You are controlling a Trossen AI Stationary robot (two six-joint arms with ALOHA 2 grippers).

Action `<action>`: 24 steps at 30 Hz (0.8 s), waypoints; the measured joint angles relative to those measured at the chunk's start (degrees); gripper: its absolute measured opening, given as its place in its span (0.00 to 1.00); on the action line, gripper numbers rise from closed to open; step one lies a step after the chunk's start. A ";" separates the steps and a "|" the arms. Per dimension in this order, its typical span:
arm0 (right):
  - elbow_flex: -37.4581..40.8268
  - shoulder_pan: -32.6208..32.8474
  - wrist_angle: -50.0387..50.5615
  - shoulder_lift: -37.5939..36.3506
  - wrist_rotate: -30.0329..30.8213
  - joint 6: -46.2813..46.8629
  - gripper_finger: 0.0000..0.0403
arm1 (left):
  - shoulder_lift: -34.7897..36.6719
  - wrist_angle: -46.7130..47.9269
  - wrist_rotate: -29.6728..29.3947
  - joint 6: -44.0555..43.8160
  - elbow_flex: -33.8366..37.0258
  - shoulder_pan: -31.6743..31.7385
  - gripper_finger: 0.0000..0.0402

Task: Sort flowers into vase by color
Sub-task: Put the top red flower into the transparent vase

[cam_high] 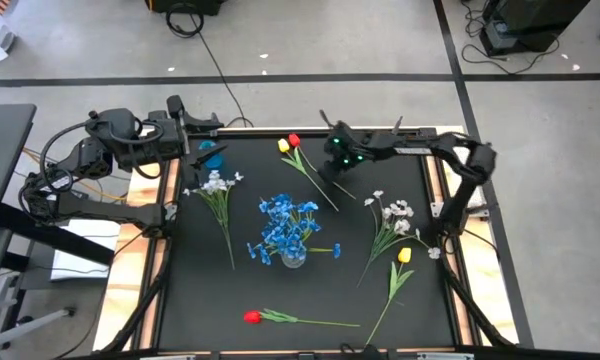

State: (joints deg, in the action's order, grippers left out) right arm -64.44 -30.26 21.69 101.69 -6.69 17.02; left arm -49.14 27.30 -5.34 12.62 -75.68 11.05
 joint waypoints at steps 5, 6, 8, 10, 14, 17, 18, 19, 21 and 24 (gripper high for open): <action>-8.78 0.05 3.64 6.28 0.95 -4.37 0.48 | 0.00 -0.01 0.00 0.00 -0.01 0.00 0.54; -10.54 0.07 4.74 7.49 1.09 -5.00 0.48 | 0.01 -0.01 0.00 0.00 0.00 0.00 0.54; -13.92 0.07 7.24 9.80 1.13 -5.67 0.48 | -0.01 -0.01 0.00 0.00 0.00 0.00 0.54; -17.44 0.07 10.62 12.24 1.15 -6.29 0.48 | -0.01 -0.02 0.00 0.00 0.00 0.00 0.54; -23.82 0.09 16.39 16.95 1.28 -6.71 0.48 | -0.01 -0.03 0.00 0.00 0.00 0.00 0.54; -27.45 0.13 20.33 19.94 2.13 -6.75 0.48 | -0.01 -0.03 0.00 0.00 0.00 0.00 0.54; -28.52 0.13 21.34 20.81 2.17 -6.96 0.48 | 0.01 -0.02 0.00 0.00 0.00 0.00 0.54; -29.58 0.13 22.45 21.63 2.11 -7.35 0.47 | -0.01 -0.01 0.00 0.00 0.00 0.00 0.54; -31.16 0.23 24.39 22.93 1.78 -8.12 0.47 | 0.00 -0.03 0.00 0.00 0.00 0.00 0.54; -32.65 0.49 27.11 24.66 1.17 -8.84 0.44 | -0.01 -0.01 0.00 0.00 0.00 0.00 0.54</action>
State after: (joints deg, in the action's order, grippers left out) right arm -97.09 -29.78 48.80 126.36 -5.52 8.18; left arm -49.15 27.29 -5.34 12.62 -75.68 11.05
